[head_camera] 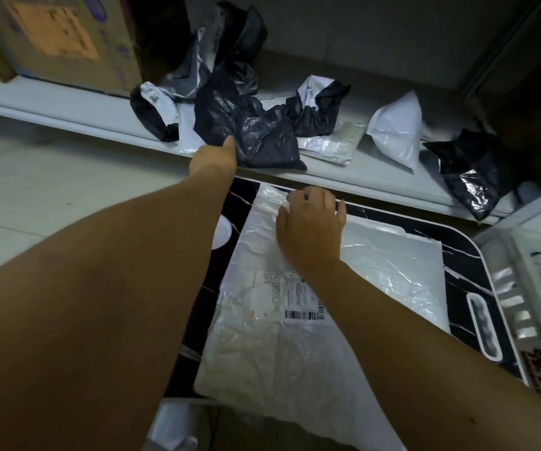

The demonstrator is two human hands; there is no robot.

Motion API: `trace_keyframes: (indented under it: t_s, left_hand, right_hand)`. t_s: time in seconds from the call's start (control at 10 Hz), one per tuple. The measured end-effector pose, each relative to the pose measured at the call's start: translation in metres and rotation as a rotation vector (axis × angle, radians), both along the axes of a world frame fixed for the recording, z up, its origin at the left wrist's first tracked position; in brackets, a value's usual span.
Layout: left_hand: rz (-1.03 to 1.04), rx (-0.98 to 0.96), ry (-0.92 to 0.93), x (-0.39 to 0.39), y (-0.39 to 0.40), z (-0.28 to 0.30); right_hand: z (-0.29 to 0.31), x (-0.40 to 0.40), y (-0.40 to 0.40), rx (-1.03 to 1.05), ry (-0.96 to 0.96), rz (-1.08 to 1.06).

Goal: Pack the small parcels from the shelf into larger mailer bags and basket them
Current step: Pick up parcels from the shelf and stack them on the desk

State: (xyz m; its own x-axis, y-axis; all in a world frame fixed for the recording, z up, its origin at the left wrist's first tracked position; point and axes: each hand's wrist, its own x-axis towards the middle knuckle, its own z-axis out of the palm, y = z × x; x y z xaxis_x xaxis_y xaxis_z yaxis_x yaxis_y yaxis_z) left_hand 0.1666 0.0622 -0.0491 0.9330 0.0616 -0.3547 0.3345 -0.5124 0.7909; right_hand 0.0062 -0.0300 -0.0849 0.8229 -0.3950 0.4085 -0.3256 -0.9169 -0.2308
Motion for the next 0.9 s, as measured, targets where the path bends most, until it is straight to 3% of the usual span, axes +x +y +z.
trace_keyframes:
  t_s: [0.3, 0.5, 0.7, 0.9]
  left_hand:
    - [0.053, -0.226, -0.071, -0.014, 0.006, 0.010]
    - [0.007, -0.611, -0.012, -0.041, 0.005, 0.058]
    - [-0.100, -0.812, 0.067, -0.091, 0.021, 0.098]
    - [-0.212, -1.037, 0.216, -0.173, 0.014, 0.104]
  right_hand:
    - [0.011, -0.004, 0.018, 0.053, 0.087, 0.063]
    - [0.039, -0.015, 0.030, 0.050, 0.050, 0.081]
    - [0.084, -0.046, 0.032, 0.207, -0.023, -0.084]
    - [0.107, -0.113, 0.013, 0.053, 0.111, -0.272]
